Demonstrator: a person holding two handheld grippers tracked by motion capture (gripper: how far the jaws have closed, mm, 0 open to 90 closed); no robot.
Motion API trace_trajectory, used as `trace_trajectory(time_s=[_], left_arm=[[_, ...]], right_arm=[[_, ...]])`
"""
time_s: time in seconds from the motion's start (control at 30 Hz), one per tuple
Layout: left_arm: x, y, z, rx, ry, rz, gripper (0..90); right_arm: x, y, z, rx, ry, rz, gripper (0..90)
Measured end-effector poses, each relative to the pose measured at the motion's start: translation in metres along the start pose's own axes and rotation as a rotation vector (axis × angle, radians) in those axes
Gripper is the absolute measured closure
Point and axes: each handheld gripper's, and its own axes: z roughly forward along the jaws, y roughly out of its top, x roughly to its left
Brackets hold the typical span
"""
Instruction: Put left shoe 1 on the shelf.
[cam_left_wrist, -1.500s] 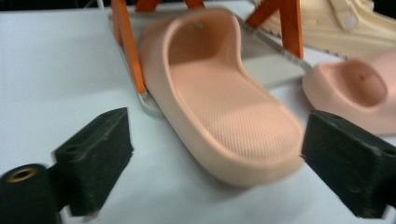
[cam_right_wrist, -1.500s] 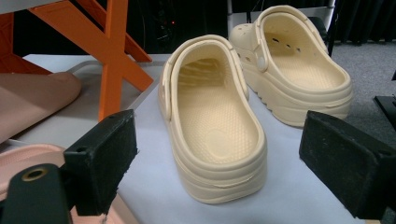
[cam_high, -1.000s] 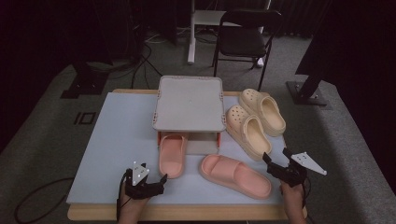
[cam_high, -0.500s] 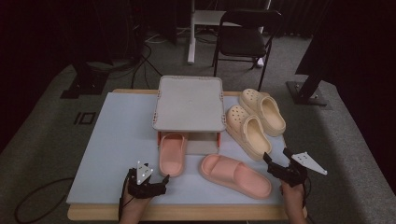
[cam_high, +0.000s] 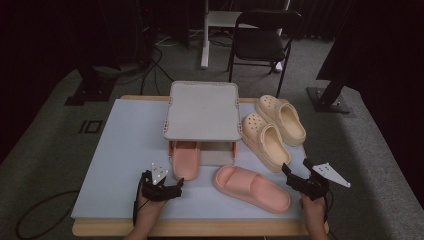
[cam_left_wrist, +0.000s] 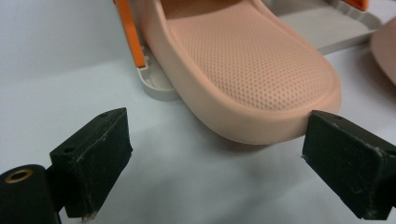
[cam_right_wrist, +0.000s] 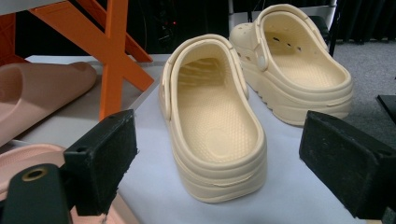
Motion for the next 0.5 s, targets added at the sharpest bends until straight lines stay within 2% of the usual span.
trace_trajectory(time_s=[0.23, 0.5], left_arm=[[0.007, 0.007, 0.011, 0.001, 0.020, -0.026, 7.9], [0.010, 0.015, 0.023, 0.004, 0.040, -0.025, 7.9]], right_arm=[[-0.001, -0.001, 0.000, 0.003, 0.000, 0.001, 10.7], [-0.001, -0.001, 0.001, 0.002, 0.004, -0.001, 10.7]])
